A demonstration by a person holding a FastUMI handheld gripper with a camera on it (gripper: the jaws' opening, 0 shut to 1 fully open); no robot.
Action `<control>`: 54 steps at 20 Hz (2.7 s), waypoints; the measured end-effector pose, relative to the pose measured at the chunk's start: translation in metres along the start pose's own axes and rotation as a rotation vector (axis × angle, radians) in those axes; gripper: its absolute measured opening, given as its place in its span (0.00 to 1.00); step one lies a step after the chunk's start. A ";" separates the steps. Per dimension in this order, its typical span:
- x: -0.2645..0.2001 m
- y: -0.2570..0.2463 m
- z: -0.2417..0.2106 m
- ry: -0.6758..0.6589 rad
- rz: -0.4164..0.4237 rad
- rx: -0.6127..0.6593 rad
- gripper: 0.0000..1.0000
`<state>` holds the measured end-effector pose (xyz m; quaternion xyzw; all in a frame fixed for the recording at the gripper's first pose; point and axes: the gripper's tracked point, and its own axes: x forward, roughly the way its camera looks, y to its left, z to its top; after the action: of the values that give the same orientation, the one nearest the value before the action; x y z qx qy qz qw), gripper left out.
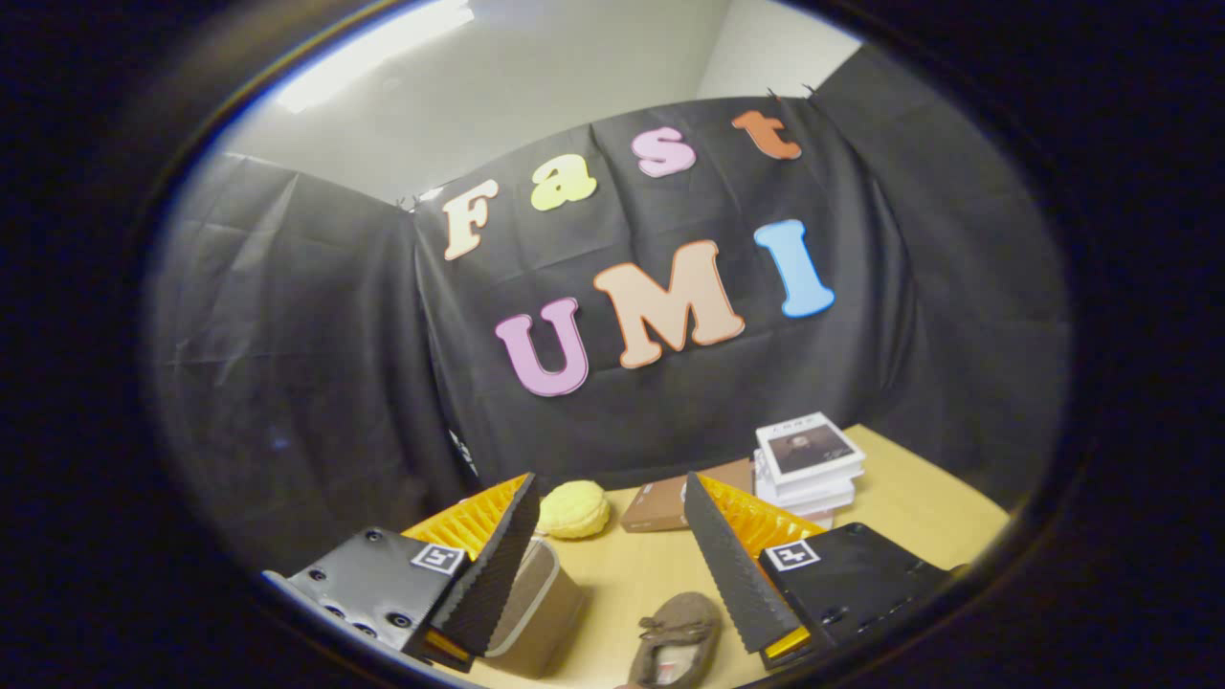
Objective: Open the storage box then place both shoes into the box .Put the left shoe in first, then the right shoe, with the right side of both shoes facing outward in a uniform manner.
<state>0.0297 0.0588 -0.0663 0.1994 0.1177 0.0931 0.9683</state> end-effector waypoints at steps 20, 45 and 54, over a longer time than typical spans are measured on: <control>0.008 0.068 -0.162 0.460 0.217 0.694 0.99; 0.008 0.099 -0.240 0.678 0.313 1.185 1.00; 0.004 0.102 -0.232 0.694 0.331 1.244 1.00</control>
<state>-0.0415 0.2364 -0.2326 0.6869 0.4174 0.2121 0.5559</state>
